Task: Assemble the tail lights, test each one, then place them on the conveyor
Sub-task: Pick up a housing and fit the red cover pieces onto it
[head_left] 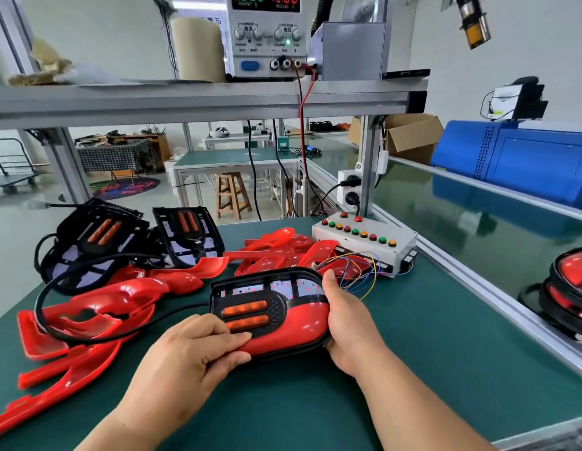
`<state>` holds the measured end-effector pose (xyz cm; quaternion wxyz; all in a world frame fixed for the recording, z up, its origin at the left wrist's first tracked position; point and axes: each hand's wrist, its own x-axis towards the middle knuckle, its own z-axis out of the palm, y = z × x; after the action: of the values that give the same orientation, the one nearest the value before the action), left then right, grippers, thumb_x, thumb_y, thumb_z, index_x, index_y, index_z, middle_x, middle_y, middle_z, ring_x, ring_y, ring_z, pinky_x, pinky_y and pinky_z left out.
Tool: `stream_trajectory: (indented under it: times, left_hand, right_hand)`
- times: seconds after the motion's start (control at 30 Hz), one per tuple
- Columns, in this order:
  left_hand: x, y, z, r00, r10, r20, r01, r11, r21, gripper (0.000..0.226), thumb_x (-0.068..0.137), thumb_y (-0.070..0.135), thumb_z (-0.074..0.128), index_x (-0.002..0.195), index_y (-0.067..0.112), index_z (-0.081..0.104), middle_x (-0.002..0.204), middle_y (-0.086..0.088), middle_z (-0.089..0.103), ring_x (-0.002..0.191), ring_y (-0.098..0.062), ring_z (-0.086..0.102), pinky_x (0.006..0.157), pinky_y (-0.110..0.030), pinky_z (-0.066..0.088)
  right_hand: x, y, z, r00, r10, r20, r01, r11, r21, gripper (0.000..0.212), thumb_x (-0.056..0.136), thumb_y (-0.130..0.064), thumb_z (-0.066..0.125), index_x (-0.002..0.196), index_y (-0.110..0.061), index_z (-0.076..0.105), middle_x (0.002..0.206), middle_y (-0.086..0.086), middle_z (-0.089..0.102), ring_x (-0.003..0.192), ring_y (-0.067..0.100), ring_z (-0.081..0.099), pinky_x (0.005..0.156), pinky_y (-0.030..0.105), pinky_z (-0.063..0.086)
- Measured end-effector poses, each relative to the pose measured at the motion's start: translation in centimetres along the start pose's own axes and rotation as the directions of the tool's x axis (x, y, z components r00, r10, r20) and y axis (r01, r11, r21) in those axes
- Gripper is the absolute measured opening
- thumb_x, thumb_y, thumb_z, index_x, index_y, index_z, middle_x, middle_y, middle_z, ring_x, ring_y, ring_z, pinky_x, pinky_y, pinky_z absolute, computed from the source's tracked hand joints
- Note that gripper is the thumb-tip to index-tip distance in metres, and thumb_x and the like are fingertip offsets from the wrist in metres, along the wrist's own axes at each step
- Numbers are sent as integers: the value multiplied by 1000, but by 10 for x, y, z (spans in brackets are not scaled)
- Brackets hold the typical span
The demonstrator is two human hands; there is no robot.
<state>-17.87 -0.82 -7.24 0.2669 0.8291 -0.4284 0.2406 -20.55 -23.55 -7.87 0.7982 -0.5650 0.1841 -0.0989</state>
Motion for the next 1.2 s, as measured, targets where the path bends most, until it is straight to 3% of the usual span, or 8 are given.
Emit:
stream_trajectory:
  times: [0.33,0.43,0.53,0.63,0.83,0.9,1.03,1.2]
  left_hand:
    - [-3,-2,0,998,-54,19,55,998,-36,42,82,59,50,95,30,78,83,25,55,81,5,52,74,-4,40]
    - [-5,-5,-1,990,-138,26,139,987,-79,31,81,58,63,95,33,77,82,25,58,83,7,53,75,0,37]
    - [-4,-8,-1,975,-221,35,224,962,-155,17,70,45,73,88,43,73,96,24,61,86,8,57,74,-1,38]
    - [-4,-12,1,938,-344,38,344,911,-226,29,67,35,83,85,46,65,100,21,59,93,3,57,72,-9,45]
    - [2,-23,-7,695,-649,310,684,463,-564,52,78,40,66,127,32,54,118,6,65,93,-8,69,75,-21,52]
    - [5,-20,-10,704,-567,427,669,329,-666,41,80,39,58,118,28,68,116,-1,70,93,-14,70,74,-23,56]
    - [10,-12,-9,705,-528,473,626,149,-766,40,83,36,53,111,15,71,113,-7,72,93,-23,70,73,-27,59]
    - [8,-16,-11,696,-519,497,609,60,-791,41,81,36,57,114,16,70,117,-8,70,103,-31,68,85,-38,57]
  right_hand:
    - [-3,-1,-4,986,-9,169,23,997,-80,90,55,-80,64,113,-11,66,108,17,72,94,31,71,85,49,56]
    - [-4,-2,-12,942,13,336,9,998,-61,72,50,-60,88,104,-18,66,97,8,75,81,20,71,66,35,60]
    - [-5,-2,-16,908,21,419,6,998,-63,45,63,-27,83,104,-20,65,96,5,75,83,18,71,69,35,58]
    - [-6,-3,-15,912,14,409,10,998,-56,41,64,-22,78,103,-17,65,93,5,75,81,19,71,68,36,59]
    - [-5,-3,-14,939,-53,340,30,997,74,54,57,-35,88,102,-13,67,85,9,73,70,19,69,55,28,57]
    - [-4,-3,-11,930,-92,356,50,991,124,64,41,-40,97,95,-16,73,90,12,73,74,21,71,59,30,59]
    - [-4,-4,-9,913,-144,380,91,984,156,39,70,-19,77,107,-13,67,100,15,74,85,25,73,67,36,61]
    - [-2,-3,-9,915,-166,368,106,978,177,26,73,-13,70,99,-14,73,99,16,74,84,26,73,66,39,61]
